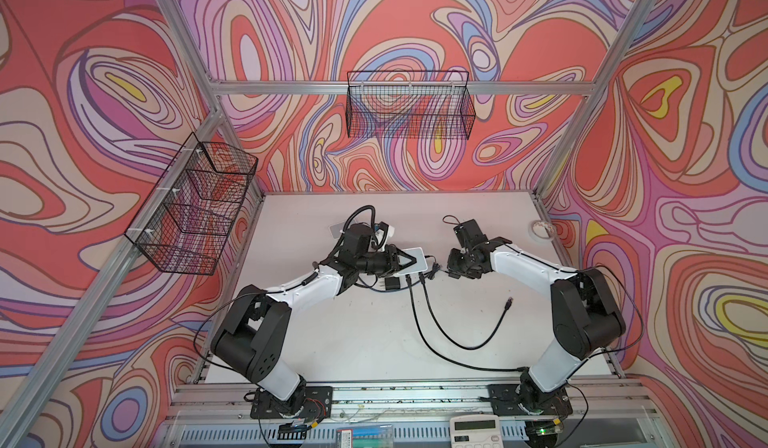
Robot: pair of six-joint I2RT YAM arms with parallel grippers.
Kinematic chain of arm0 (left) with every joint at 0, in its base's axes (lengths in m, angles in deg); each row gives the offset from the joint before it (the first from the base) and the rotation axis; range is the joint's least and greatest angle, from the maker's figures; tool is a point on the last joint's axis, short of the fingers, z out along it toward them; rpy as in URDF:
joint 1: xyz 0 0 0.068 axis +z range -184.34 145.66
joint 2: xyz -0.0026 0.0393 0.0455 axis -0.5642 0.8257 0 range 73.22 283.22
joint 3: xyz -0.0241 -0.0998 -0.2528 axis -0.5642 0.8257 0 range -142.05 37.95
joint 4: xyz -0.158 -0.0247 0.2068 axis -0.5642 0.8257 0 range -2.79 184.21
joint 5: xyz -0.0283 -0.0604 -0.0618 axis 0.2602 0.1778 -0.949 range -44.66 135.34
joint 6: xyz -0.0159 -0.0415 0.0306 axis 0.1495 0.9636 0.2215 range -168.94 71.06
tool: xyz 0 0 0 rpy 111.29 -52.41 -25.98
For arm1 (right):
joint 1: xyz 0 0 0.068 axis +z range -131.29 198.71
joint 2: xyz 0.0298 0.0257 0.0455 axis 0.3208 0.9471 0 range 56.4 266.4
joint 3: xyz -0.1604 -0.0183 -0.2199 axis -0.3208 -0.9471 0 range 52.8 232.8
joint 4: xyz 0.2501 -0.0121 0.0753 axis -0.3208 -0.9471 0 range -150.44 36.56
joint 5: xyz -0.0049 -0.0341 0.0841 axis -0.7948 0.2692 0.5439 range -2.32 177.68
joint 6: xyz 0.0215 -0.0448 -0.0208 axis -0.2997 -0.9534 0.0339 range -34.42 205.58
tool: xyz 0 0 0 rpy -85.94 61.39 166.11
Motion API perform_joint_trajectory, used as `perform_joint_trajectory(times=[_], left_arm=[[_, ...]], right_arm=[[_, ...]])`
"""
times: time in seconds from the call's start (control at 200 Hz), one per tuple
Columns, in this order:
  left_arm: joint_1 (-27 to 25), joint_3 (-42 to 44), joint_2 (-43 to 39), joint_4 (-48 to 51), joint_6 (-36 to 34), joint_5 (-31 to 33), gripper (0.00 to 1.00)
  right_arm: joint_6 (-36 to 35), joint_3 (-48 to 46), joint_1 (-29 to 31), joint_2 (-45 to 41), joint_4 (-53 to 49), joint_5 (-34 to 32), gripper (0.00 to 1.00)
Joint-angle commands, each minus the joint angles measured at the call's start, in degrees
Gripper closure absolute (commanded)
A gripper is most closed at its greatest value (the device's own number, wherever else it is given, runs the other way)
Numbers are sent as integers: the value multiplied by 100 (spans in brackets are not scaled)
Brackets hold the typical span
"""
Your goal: Insert the plug into the switch port
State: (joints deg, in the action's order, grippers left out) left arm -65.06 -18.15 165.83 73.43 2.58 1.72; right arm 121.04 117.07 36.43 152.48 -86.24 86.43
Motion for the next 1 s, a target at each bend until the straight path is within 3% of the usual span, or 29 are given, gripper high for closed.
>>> perform_joint_trajectory(times=[0.0, 0.3, 0.666, 0.996], left_arm=[[-176, -609, 467, 157, -254, 55, 100], [-399, -2414, 2278, -95, -255, -336, 100], [-488, -4681, 4323, 110, -222, -957, 100], [-488, -6597, 5699, 771, -275, -898, 100]], right_arm=[[-451, 211, -586, -193, -224, 39, 94], [-829, 421, -1637, 200, -189, 319, 95], [-910, 233, -2097, 111, -254, 173, 96], [-1120, 398, -2614, 333, -324, 108, 95]])
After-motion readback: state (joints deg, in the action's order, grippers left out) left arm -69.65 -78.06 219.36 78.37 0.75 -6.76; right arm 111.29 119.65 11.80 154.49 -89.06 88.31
